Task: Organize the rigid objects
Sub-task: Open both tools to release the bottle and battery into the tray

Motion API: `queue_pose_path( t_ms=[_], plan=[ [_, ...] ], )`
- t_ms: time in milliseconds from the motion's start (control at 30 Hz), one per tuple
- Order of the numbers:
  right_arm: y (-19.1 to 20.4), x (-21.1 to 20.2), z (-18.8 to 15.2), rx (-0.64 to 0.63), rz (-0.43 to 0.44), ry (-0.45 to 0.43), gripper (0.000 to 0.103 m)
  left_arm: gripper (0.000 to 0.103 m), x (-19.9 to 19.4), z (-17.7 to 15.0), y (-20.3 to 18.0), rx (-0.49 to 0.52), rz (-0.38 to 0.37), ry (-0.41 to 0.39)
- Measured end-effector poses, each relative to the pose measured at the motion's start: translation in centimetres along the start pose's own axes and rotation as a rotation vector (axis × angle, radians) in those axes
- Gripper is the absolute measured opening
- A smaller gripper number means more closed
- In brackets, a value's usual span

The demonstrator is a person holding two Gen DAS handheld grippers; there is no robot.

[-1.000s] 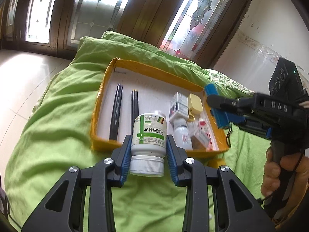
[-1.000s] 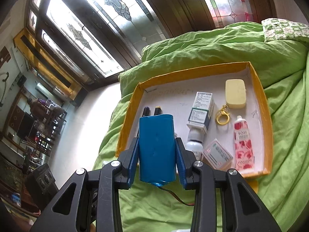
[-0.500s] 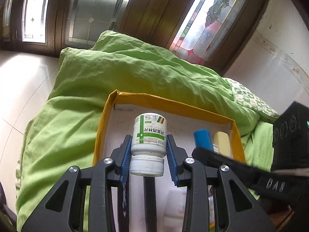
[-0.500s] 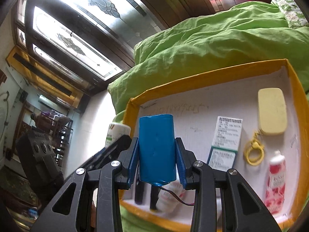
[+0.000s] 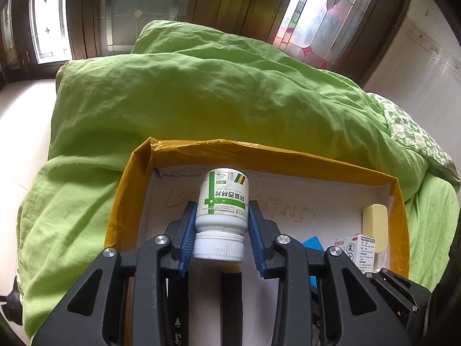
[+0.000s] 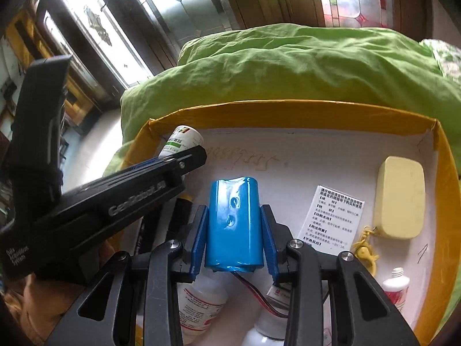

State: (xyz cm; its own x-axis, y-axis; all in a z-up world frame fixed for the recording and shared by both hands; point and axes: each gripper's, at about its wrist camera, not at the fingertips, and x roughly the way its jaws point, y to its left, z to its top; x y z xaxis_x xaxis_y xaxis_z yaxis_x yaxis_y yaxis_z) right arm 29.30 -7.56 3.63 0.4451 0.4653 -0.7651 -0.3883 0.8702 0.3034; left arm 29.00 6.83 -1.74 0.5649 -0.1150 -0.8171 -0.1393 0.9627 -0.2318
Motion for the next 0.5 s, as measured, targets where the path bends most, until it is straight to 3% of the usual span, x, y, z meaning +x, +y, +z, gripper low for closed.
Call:
queue_pose_path(
  t_ms=[133, 167, 233, 400, 500],
  plan=[
    [0.2, 0.1, 0.4, -0.03, -0.012, -0.004, 0.033, 0.033, -0.4, 0.0, 0.1, -0.004, -0.046, -0.002],
    [0.1, -0.1, 0.3, -0.025, 0.0, -0.011, 0.034, 0.04, -0.5, 0.1, 0.1, -0.008, -0.07, -0.007],
    [0.2, -0.7, 0.2, -0.014, 0.037, -0.03, 0.047, 0.048, -1.2, 0.2, 0.4, -0.023, -0.111, -0.023],
    [0.6, -4.6, -1.3, -0.01, 0.056, -0.105, 0.05, 0.054, -5.0, -0.6, 1.2, -0.056, -0.146, -0.083],
    [-0.2, -7.0, -2.6, 0.027, 0.08, -0.126, 0.059, 0.056, -7.7, -2.5, 1.4, -0.057, -0.16, -0.103]
  ],
)
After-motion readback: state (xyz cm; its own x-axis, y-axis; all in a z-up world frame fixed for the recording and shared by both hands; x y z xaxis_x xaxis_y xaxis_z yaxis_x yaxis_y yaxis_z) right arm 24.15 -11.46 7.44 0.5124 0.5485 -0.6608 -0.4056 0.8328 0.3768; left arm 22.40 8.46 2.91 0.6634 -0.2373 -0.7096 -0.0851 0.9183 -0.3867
